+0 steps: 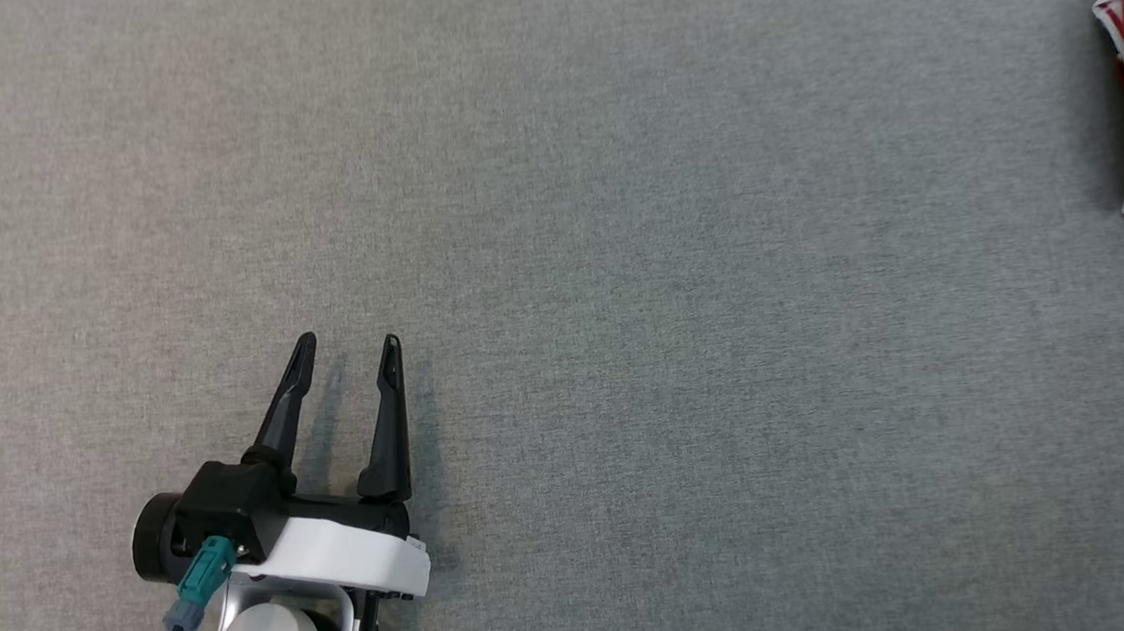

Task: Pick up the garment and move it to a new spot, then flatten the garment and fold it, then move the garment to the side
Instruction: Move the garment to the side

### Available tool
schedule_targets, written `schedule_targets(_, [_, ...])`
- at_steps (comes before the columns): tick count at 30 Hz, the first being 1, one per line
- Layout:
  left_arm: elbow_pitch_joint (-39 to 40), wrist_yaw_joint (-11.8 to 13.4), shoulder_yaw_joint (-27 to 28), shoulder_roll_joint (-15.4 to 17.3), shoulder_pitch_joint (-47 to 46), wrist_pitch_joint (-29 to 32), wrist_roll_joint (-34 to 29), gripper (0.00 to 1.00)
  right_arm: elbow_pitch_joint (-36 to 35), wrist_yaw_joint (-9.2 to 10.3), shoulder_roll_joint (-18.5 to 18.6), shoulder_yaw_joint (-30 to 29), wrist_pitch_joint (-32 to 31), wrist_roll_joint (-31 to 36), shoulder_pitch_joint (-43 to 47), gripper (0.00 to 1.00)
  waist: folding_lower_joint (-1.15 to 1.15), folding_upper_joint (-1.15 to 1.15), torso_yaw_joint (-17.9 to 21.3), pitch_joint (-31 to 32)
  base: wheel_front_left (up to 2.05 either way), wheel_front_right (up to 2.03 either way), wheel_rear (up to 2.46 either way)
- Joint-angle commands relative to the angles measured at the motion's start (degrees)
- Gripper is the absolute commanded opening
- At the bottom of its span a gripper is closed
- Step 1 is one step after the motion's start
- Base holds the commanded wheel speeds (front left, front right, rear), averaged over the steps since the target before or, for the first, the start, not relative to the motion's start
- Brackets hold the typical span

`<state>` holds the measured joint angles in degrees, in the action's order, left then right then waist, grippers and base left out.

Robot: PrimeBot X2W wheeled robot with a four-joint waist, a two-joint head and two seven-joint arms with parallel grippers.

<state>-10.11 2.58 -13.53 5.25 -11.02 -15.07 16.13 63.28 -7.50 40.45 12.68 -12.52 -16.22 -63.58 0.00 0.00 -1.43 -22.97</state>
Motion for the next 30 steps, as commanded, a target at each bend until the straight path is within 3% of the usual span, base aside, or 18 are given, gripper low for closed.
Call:
schedule_targets(1, [0.3,0.2,0.0,0.5,-1.2,0.1,-0.5,1.00,0.9,0.01,0.4,-0.6,1.3,1.6,-1.1,0.00,0.00,0.00,-0.6,-1.5,0.00,0.00,0.00])
schedule_targets(7, [1.4,0.5,-0.2,1.0,-1.7,0.3,-0.7,1.00,4.0,0.02,1.1,-2.8,7.4,10.2,-3.4,0.00,0.00,0.00,-0.7,-3.8,0.00,0.00,0.00])
schedule_targets(8, [1.6,0.5,-0.2,1.2,-1.8,0.4,-0.8,1.00,4.6,0.02,1.1,-3.3,8.1,11.9,-3.7,0.24,0.00,0.00,-0.7,-4.0,0.00,0.00,0.00])
schedule_targets(9, [1.7,0.6,-0.3,1.3,-1.9,0.6,-0.9,1.00,4.9,0.02,0.9,-3.9,9.2,13.5,-3.9,0.85,0.00,0.00,-0.6,-4.2,0.00,0.00,0.00])
schedule_targets(10, [1.8,0.6,-0.3,1.4,-2.0,0.6,-0.9,1.00,5.2,0.02,0.8,-4.9,10.1,14.7,-4.2,1.00,0.00,0.00,-0.6,-4.4,0.00,0.00,0.00])
schedule_targets(20, [2.5,1.1,-0.7,2.1,-2.4,1.4,-1.0,1.00,5.7,0.01,-2.8,-13.3,17.1,23.4,-3.8,1.00,0.00,0.00,0.4,-4.3,0.00,0.00,0.00])
schedule_targets(30, [1.9,0.9,-0.9,2.1,-3.0,1.5,0.0,1.00,5.6,0.01,-8.2,-19.2,22.4,27.0,-3.0,1.00,0.00,0.00,1.4,-1.0,0.00,0.00,0.00])
